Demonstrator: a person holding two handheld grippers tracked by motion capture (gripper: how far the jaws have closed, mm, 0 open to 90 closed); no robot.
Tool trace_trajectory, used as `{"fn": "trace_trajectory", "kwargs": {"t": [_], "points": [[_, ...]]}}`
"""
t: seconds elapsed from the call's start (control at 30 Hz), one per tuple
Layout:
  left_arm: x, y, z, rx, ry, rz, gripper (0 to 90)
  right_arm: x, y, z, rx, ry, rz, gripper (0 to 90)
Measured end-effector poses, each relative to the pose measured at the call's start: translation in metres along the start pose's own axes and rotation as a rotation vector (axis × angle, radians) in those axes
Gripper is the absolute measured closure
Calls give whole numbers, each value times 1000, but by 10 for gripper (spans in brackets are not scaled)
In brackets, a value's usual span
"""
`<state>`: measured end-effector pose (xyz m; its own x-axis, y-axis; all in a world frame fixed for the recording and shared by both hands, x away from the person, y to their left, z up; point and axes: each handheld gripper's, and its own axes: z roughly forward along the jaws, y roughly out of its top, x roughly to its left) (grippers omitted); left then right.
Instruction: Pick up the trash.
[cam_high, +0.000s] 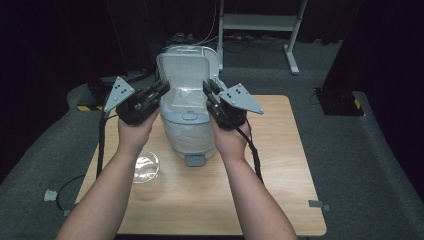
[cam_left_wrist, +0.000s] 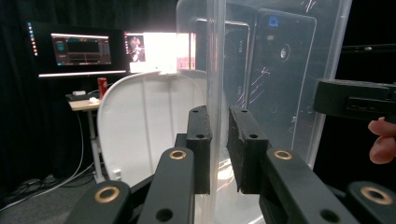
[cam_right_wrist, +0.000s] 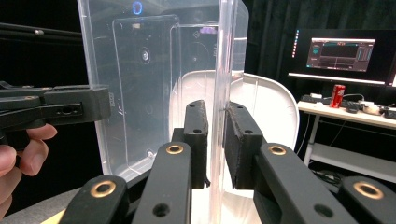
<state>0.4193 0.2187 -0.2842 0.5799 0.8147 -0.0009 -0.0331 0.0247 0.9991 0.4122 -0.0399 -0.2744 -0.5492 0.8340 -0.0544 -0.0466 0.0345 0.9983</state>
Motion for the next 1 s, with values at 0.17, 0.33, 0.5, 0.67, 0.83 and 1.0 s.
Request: {"fn": "trace_trajectory", "kwargs": {"t": [0.17, 0.33, 0.5, 0.67, 0.83, 1.0], "points": [[11, -9, 9, 23, 7, -22, 781, -4, -7, 15, 22, -3, -6, 800], [16, -22, 12, 44, 14, -34, 777, -4, -16, 23, 48, -5, -12, 801], [16, -33, 12, 71, 12, -31, 775, -5, -26, 26, 82, -8, -11, 795], [19, -39, 9, 85, 19, -31, 773, -2, -34, 25, 107, 0, -9, 789], [21, -37, 9, 93, 30, -11, 761, 6, -42, 20, 111, 12, -3, 764], [22, -33, 13, 93, 60, -26, 680, 8, -41, 14, 97, 24, 2, 757]]}}
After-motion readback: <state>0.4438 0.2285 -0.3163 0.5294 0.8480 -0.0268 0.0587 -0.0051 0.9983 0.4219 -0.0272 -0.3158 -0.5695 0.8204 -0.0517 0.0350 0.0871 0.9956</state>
